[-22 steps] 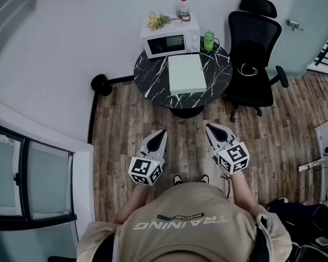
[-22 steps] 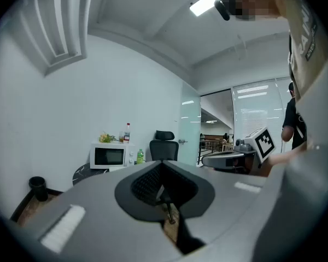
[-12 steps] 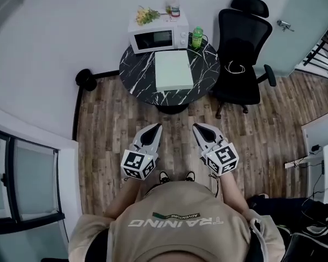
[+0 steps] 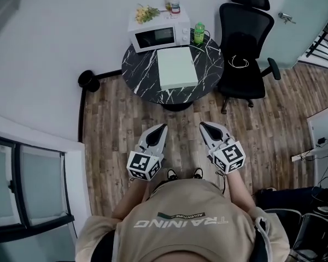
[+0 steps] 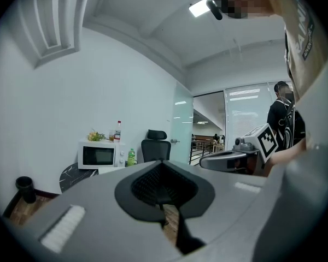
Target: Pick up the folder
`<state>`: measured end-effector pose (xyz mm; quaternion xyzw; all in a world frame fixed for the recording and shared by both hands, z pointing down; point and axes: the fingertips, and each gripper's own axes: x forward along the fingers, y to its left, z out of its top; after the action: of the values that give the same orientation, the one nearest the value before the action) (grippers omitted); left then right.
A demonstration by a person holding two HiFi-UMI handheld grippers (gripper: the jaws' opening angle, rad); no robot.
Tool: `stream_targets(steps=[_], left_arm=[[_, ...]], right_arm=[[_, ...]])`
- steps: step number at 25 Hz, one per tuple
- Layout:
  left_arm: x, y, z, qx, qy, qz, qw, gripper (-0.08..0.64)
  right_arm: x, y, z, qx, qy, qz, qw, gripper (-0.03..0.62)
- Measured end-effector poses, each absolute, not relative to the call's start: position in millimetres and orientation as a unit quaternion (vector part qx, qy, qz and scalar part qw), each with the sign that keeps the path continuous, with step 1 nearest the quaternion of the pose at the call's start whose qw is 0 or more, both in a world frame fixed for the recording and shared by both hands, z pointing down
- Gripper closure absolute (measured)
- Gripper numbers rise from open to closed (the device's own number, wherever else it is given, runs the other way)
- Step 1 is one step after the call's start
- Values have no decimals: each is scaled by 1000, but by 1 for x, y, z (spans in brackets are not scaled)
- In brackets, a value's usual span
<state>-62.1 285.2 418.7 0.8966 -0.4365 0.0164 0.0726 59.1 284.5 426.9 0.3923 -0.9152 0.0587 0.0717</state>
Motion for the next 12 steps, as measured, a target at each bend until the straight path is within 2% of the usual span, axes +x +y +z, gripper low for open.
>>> stream_targets(steps=[12], left_arm=[[-102, 254, 439, 902, -419, 11, 99, 552]], right_arm=[[40, 260, 432, 441, -891, 61, 86, 581]])
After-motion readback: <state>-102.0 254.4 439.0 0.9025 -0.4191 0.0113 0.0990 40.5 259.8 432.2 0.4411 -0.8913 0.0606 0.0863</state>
